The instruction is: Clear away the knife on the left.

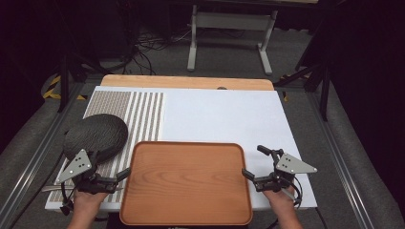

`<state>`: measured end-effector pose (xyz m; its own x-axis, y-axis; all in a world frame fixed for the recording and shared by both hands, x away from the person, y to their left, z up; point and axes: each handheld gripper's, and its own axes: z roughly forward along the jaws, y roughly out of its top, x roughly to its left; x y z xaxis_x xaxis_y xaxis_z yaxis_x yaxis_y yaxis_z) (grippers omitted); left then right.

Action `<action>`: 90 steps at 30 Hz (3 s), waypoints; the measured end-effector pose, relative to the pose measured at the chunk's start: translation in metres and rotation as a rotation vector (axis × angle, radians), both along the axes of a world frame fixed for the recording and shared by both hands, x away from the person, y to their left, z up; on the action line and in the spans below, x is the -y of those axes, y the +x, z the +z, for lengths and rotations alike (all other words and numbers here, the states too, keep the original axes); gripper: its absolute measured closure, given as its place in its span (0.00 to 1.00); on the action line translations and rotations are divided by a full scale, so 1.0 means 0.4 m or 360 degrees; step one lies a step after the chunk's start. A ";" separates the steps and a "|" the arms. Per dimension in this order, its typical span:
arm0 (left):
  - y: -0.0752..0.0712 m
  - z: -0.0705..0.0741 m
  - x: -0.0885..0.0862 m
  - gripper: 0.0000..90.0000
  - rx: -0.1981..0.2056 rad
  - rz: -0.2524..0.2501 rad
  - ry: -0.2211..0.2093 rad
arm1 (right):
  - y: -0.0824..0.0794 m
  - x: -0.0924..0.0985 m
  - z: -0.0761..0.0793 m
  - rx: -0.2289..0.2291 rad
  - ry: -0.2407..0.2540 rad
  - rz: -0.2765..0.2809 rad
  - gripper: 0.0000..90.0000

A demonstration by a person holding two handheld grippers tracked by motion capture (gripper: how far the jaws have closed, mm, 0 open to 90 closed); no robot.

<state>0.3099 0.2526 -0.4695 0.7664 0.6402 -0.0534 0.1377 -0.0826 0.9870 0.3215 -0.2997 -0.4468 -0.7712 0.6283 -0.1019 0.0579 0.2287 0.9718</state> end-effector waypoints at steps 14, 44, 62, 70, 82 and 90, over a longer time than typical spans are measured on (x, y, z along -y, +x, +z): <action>0.001 0.028 -0.017 0.02 -0.0015 -0.0018 0.0054 | 0.001 -0.001 0.001 -0.0005 0.0015 -0.0004 0.04; 0.018 0.160 -0.077 0.05 -0.0196 -0.0362 0.0525 | 0.007 0.007 -0.003 -0.0055 0.0036 0.0047 0.08; 0.013 0.179 -0.112 0.07 -0.0240 -0.0346 0.0960 | 0.007 0.004 -0.004 -0.0084 0.0027 0.0076 0.10; 0.018 0.177 -0.125 0.08 -0.0315 -0.0384 0.1121 | 0.008 0.003 -0.006 -0.0090 0.0022 0.0080 0.10; 0.034 0.180 -0.148 0.10 -0.0514 -0.0464 0.1314 | 0.010 -0.005 -0.008 -0.0091 0.0001 0.0096 0.10; 0.034 0.169 -0.165 0.21 -0.0610 -0.0524 0.1373 | 0.013 -0.007 -0.010 -0.0118 -0.0006 0.0113 0.10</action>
<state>0.3236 0.3187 -0.4018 0.9409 0.3351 0.0488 0.2754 -0.8412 0.4654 0.3268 -0.2967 -0.4510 -0.8193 0.5715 -0.0454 0.1130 0.2386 0.9645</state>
